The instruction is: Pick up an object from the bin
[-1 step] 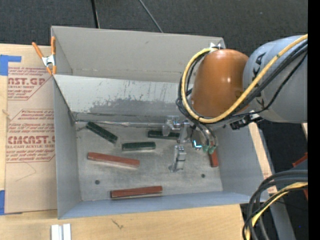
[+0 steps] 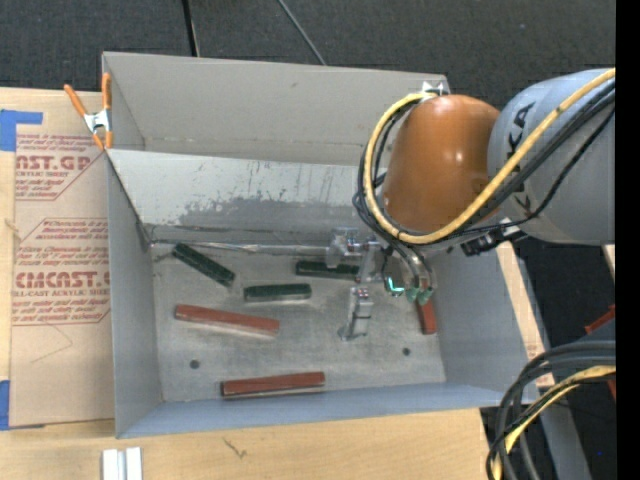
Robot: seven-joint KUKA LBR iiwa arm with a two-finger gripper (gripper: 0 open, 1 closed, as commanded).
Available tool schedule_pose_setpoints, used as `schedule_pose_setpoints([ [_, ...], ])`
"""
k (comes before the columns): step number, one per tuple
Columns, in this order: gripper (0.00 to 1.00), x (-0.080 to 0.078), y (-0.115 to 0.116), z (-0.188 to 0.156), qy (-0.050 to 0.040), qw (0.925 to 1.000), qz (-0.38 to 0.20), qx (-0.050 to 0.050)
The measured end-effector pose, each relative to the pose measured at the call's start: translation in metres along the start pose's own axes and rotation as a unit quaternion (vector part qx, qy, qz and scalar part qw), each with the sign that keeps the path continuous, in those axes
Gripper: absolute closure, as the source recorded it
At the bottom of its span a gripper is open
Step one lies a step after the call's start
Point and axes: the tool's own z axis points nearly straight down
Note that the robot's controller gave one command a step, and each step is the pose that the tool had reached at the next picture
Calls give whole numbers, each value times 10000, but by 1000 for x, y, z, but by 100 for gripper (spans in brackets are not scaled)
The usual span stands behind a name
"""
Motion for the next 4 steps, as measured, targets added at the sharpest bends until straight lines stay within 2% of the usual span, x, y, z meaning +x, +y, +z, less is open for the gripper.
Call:
schedule_pose_setpoints([
  [1, 0, -34, 18, 38, -64, 9999, -157, 1],
  [2, 100, -45, 31, 121, -3, 9994, -332, -1],
  [3, 100, -45, 31, 121, -3, 9995, -330, -2],
  [4, 100, -41, 3, -27, -13, 9999, -155, 3],
])
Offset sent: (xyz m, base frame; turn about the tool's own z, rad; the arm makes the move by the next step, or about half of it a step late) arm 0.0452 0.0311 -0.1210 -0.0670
